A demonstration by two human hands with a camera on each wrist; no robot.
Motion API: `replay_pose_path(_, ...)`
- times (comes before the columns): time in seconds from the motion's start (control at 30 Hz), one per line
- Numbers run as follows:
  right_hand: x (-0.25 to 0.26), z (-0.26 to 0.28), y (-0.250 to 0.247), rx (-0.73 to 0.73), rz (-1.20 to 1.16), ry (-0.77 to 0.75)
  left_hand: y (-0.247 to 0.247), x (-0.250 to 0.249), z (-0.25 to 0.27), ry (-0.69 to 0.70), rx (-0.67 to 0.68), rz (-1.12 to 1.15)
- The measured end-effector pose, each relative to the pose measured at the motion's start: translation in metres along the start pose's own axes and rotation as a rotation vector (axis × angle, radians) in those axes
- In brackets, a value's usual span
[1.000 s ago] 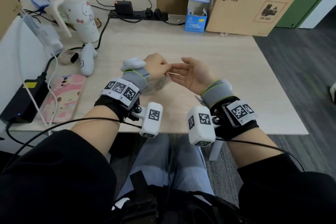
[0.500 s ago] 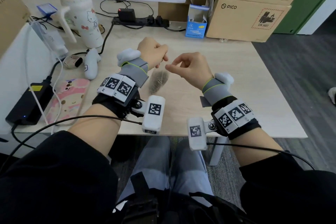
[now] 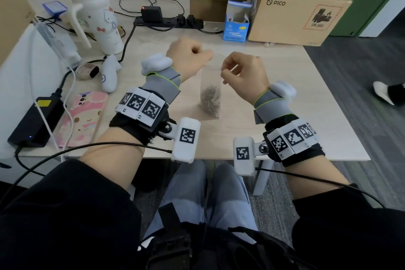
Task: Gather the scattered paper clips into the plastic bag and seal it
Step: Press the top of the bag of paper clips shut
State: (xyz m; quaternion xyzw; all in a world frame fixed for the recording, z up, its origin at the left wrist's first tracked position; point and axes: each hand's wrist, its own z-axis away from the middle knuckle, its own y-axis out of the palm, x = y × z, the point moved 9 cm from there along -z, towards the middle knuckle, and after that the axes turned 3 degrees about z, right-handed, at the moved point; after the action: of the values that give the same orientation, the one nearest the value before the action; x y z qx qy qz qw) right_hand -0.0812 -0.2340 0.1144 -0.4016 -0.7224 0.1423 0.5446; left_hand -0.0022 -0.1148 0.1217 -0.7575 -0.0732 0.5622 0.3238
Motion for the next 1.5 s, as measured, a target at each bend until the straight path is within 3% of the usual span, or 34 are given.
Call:
replay_pose_path(0.03,0.0,0.0,-0.002,0.004,-0.01,-0.001,-0.005,-0.007,-0.001,0.081,-0.027,0.049)
replay_pose_path(0.1,-0.003,0.001,-0.005,0.018,-0.017,-0.007,-0.001,-0.017,0.002,0.221,0.064,0.063)
replay_pose_path(0.17,-0.006,0.002,-0.007,0.028,-0.026,-0.011,0.01,-0.013,0.005,0.262,0.204,-0.052)
replay_pose_path(0.27,-0.005,0.003,-0.008,0.026,-0.05,-0.026,0.012,-0.004,0.008,0.3,0.213,-0.146)
replay_pose_path(0.43,-0.011,0.008,-0.012,-0.047,-0.225,0.012,0.004,-0.003,0.012,0.284,0.073,0.002)
replay_pose_path(0.7,-0.035,0.011,0.0,-0.021,-0.391,0.224,0.006,0.009,0.014,0.278,0.031,0.224)
replay_pose_path(1.07,-0.041,0.02,-0.001,-0.135,-0.577,0.208,-0.003,0.041,0.016,0.097,-0.005,0.43)
replay_pose_path(1.5,-0.04,0.023,-0.004,-0.162,-0.584,0.155,-0.005,0.036,0.021,0.203,-0.026,0.363)
